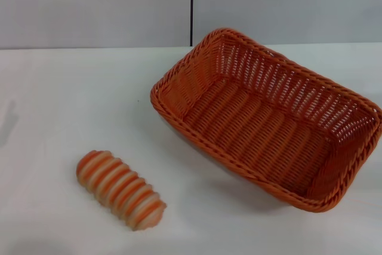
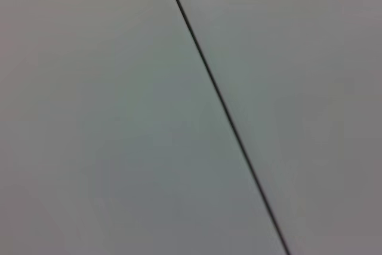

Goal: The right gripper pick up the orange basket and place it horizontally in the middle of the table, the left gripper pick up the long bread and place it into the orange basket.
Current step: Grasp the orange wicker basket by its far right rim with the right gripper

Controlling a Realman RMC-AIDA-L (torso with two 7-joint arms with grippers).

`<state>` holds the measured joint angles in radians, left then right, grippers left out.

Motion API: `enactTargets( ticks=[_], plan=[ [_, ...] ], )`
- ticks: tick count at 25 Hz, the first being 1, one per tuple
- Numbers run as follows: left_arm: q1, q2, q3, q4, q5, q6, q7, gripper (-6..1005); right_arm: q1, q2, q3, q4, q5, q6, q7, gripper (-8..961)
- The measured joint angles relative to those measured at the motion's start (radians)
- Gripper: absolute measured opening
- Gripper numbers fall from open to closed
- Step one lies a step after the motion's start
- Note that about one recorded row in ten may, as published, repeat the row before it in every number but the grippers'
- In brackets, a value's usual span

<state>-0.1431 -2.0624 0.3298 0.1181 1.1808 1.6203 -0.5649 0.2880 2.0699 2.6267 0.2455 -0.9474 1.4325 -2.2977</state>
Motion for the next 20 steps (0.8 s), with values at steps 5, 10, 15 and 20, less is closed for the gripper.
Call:
enactTargets(
  ticks=[5,10,15,20],
  plan=[
    [-0.006,-0.003,-0.003,-0.033,0.0,0.0,-0.007,827,0.004,-0.003,0.016,0.099,-0.003,-0.06,0.006,691],
    [-0.01,-0.004,-0.004,-0.047,0.0,0.022,-0.01,825,-0.015,0.0,0.011,0.154,-0.003,-0.049,0.056,688],
    [-0.023,-0.001,-0.006,-0.047,0.002,0.04,-0.003,824,-0.058,0.0,0.023,0.206,-0.011,-0.031,0.179,684],
    [-0.028,0.002,-0.012,-0.039,0.002,0.025,0.0,822,-0.144,-0.003,0.032,0.429,-0.118,-0.105,0.413,681]
  ],
)
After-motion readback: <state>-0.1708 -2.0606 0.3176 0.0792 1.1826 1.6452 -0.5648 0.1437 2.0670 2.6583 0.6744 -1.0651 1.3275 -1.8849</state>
